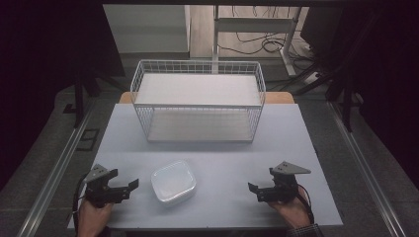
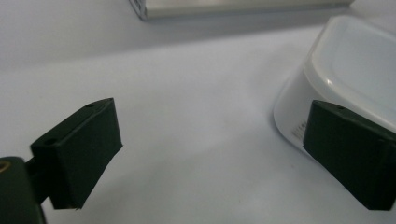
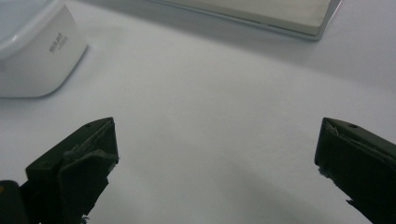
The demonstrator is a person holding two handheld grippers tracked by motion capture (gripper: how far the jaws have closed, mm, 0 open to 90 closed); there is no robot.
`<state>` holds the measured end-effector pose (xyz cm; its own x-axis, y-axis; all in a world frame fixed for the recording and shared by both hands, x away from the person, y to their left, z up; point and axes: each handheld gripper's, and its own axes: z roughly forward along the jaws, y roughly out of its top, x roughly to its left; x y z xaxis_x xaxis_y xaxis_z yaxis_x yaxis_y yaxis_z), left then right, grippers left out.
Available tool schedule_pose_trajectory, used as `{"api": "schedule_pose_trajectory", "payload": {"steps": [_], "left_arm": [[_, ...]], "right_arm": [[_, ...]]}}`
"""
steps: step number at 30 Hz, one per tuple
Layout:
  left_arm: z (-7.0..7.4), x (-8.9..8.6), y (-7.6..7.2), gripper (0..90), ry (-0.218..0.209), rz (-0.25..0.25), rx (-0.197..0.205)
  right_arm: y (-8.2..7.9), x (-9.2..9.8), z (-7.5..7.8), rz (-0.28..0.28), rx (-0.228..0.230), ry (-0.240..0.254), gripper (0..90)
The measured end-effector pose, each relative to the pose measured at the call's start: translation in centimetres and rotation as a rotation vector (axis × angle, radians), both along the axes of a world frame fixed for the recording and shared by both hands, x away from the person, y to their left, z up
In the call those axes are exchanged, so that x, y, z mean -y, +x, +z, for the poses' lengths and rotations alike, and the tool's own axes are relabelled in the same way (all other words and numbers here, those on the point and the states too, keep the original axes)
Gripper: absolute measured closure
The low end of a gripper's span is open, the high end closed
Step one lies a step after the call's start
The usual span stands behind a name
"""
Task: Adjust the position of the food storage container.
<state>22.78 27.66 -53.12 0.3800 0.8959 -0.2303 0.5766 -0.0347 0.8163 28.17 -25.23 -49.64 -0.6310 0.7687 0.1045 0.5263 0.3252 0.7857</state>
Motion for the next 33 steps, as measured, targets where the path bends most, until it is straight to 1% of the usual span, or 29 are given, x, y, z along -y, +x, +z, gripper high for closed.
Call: {"api": "schedule_pose_trajectory", "payload": {"steps": [1,2,3,4,5,6,7,8,9,10,12,14,15,16,17,21,22,23,24,25,27,28,29,30,31,32,33], "left_arm": [[0.0,-0.1,0.0,3.1,-0.01,0.004,-0.005],[0.0,-0.1,0.0,3.3,-0.01,0.004,-0.005],[0.0,-0.2,0.1,3.5,-0.031,0.005,-0.027],[-0.1,-0.3,0.1,3.7,-0.027,0.008,-0.038],[-0.2,-0.3,0.1,3.8,-0.014,0.01,-0.05],[-0.2,-0.3,0.1,3.8,-0.014,0.01,-0.05],[-0.2,-0.3,0.1,3.6,0.012,0.01,-0.055],[-0.2,-0.3,0.1,3.0,0.012,0.01,-0.055],[-0.2,-0.4,0.1,2.3,0.004,0.003,-0.052],[-0.2,-0.4,0.1,1.6,0.004,0.003,-0.052],[-0.1,-0.4,0.0,1.9,-0.005,-0.002,-0.048],[0.0,-0.4,0.0,2.7,0.011,-0.002,-0.052],[0.0,-0.4,0.0,4.6,0.035,-0.003,-0.057],[0.0,-0.4,0.0,5.7,0.035,-0.003,-0.057],[0.0,-0.3,0.0,5.7,0.045,-0.005,-0.06],[0.0,0.3,0.0,12.5,0.081,-0.039,-0.059],[0.1,0.6,0.1,13.4,0.094,-0.043,-0.06],[0.1,0.9,0.1,16.9,0.104,-0.056,-0.064],[0.1,0.9,0.1,19.4,0.104,-0.056,-0.064],[0.1,1.1,0.2,19.4,0.103,-0.062,-0.066],[0.1,1.7,0.3,28.6,0.1,-0.093,-0.08],[0.1,1.9,0.3,32.8,0.108,-0.099,-0.085],[0.1,2.6,0.5,45.1,0.109,-0.124,-0.096],[0.1,2.6,0.5,50.2,0.109,-0.124,-0.096],[0.2,2.9,0.6,50.2,0.103,-0.129,-0.106],[0.2,3.3,0.8,63.0,0.1,-0.141,-0.121],[0.1,4.0,1.2,69.0,0.106,-0.17,-0.148]], "right_arm": [[0.0,-0.1,0.0,0.006,-0.012,-0.005,0.0],[0.0,-0.1,0.0,0.006,-0.012,-0.005,0.0],[0.0,-0.3,-0.1,0.011,-0.014,-0.025,0.0],[0.0,-0.4,-0.1,0.014,-0.017,-0.041,0.5],[-0.1,-0.5,-0.2,0.018,-0.018,-0.052,1.9],[-0.1,-0.5,-0.2,0.018,-0.018,-0.052,1.9],[0.0,-0.5,-0.2,0.017,-0.018,-0.053,4.5],[0.0,-0.5,-0.2,0.017,-0.018,-0.053,4.5],[0.0,-0.4,0.0,0.015,-0.017,-0.034,6.6],[0.0,-0.4,0.0,0.015,-0.017,-0.034,6.6],[0.0,-0.1,0.2,0.008,-0.005,-0.015,9.1],[0.0,-0.1,0.2,0.008,-0.003,-0.008,9.7],[0.0,-0.1,0.2,0.009,-0.008,-0.008,10.3],[0.0,-0.1,0.2,0.009,-0.008,-0.008,10.3],[0.0,-0.2,0.2,0.011,-0.008,-0.012,10.7],[-0.1,-0.5,0.1,0.03,-0.007,-0.028,12.4],[-0.1,-0.6,0.1,0.032,-0.006,-0.031,13.3],[-0.2,-0.6,0.2,0.038,0.0,-0.036,16.1],[-0.3,-0.7,0.2,0.039,0.002,-0.036,17.4],[-0.3,-0.7,0.2,0.039,0.002,-0.036,17.4],[-0.4,-0.7,0.3,0.042,0.011,-0.037,20.4],[-0.4,-0.7,0.4,0.044,0.014,-0.034,21.6],[-0.4,-0.8,0.5,0.048,0.018,-0.033,23.8],[-0.4,-0.8,0.5,0.048,0.018,-0.033,23.8],[-0.4,-0.9,0.5,0.05,0.02,-0.034,24.9],[-0.4,-1.1,0.6,0.049,0.027,-0.036,26.7],[-0.4,-1.1,0.7,0.051,0.027,-0.037,27.3]]}}
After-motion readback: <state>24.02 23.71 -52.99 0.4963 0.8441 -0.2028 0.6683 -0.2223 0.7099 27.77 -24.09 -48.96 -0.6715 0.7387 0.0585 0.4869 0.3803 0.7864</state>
